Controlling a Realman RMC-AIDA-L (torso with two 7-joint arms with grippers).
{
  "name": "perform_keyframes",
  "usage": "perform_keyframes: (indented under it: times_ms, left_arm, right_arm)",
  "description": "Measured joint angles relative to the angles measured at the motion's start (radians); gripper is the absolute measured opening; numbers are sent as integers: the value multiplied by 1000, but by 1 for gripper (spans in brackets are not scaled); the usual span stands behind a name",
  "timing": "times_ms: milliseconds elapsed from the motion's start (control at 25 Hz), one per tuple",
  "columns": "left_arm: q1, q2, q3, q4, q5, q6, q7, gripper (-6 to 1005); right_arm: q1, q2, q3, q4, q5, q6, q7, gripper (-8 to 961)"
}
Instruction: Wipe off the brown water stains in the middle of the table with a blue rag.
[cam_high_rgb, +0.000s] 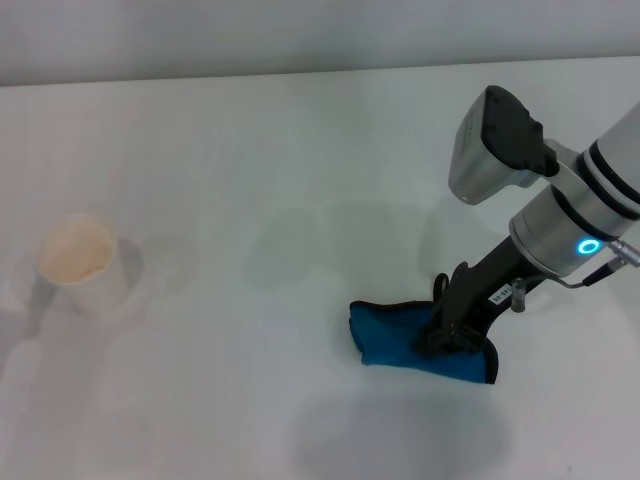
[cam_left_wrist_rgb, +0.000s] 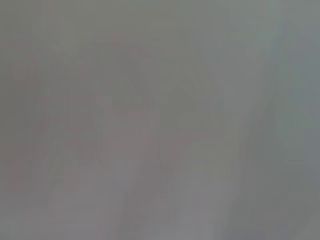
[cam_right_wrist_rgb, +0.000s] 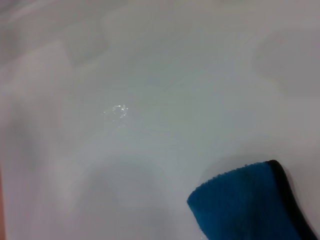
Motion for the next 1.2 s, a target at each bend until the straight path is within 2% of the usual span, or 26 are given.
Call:
perform_keyframes:
  times_ms: [80,400,560,680,800,920,1080,1200]
  left_arm:
    - [0,0,0,0,0,0,0,876]
    - [0,-1,0,2,0,0,0,874]
    - [0,-2,0,1,-1,0,0,875]
    - [-1,-2,0,0,-2,0,0,875]
    - [-2,-1,0,0,-2,0,0,876]
    - [-5,-1,0,0,-2,0,0,876]
    - [-11,-2,0,4,-2,-12,0,876]
    - [-17,-2,0,7,-1,-25,0,875]
  right_arm:
    - [-3,0,0,0,0,-4,-6,53]
    - [-51,1,6,-62,35,-8,-60,329]
    - [-77,-1,82,-93,75,13,-103,482]
    - [-92,-1,198,-83,144,21,-163,577]
    - [-116,-1,324,-35,283,14,-256,671]
    - [-143,0,417,68,476,-49,-367,745]
    - [-180,2,438,229,717,-182,-594,830]
    - [-200,4,439,375,903,-253,-868,823]
